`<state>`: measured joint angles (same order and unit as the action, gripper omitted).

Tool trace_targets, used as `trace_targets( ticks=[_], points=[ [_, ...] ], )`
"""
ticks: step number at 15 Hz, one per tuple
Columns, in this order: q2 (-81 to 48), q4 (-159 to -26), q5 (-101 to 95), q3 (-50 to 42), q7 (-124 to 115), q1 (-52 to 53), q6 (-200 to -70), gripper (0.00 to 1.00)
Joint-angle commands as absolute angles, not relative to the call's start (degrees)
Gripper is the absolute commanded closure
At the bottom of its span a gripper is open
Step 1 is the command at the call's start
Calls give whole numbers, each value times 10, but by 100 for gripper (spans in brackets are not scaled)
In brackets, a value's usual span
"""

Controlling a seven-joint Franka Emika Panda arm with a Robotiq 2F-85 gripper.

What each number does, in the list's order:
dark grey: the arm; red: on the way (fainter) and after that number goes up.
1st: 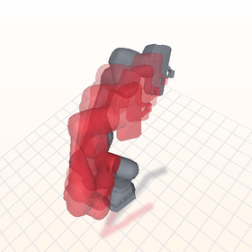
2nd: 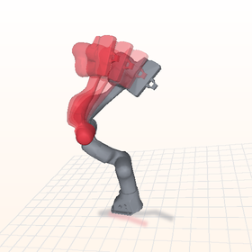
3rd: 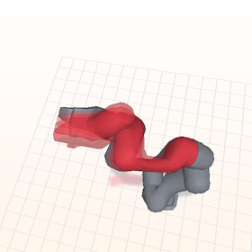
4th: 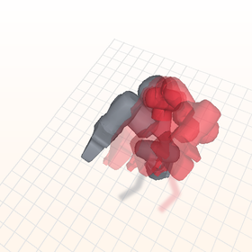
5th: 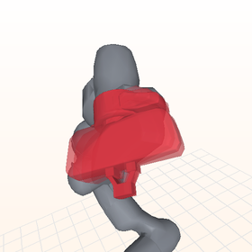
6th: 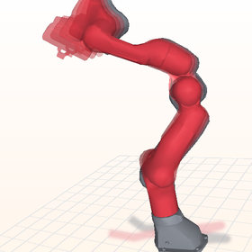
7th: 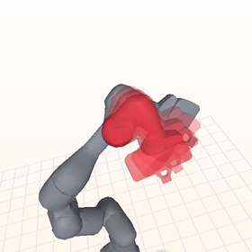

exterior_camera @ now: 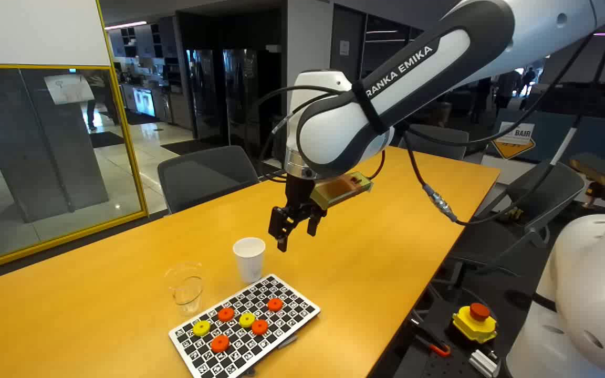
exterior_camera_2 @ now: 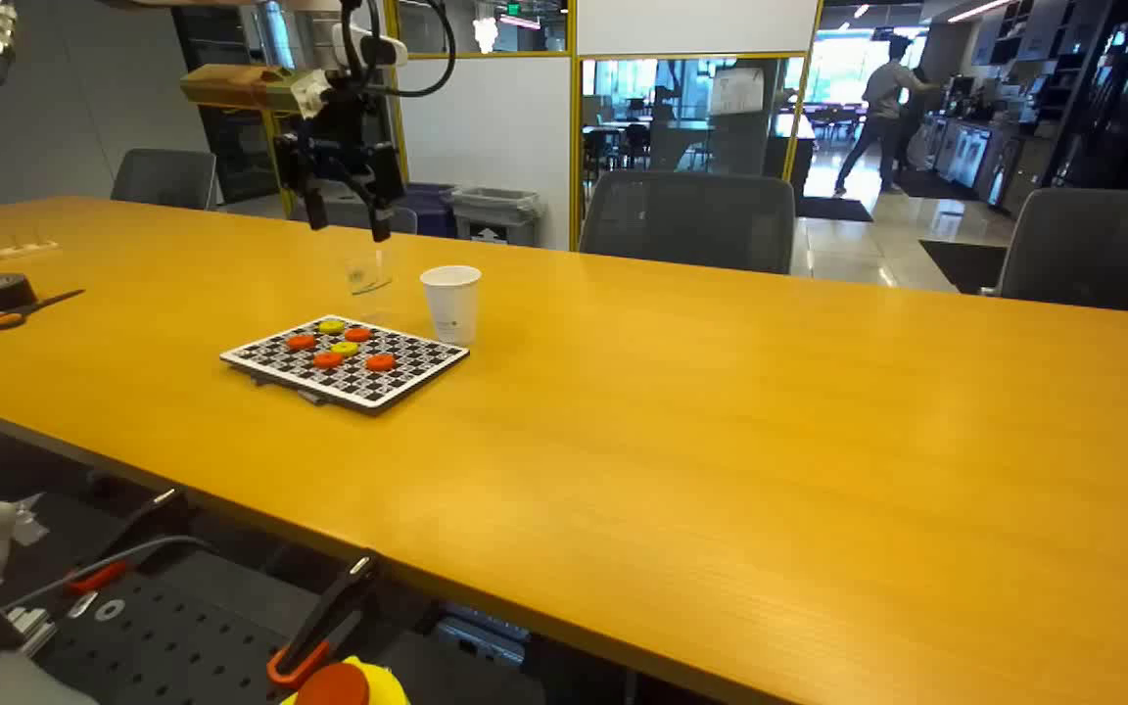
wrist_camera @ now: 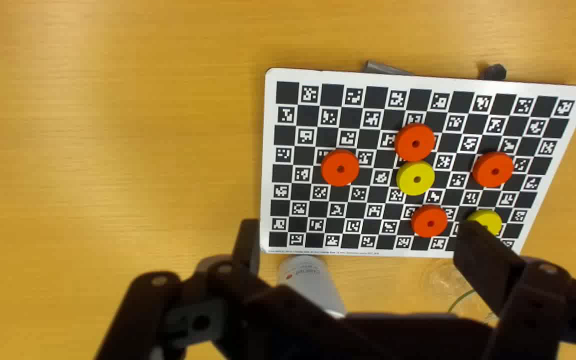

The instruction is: Put the orange rings inside the white cup and the yellow rings inside the clear cup

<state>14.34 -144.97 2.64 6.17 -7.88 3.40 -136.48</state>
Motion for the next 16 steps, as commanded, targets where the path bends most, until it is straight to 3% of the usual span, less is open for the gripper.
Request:
trace_targets(
  ticks=[1,9,16],
  points=[
    [144,-1446,25,59,-79,37,-1364,0],
    [131,-1445,29,56,-73,37,-1376,0],
    [44,-1422,22,54,-93,32,-1415,0]
  ],
)
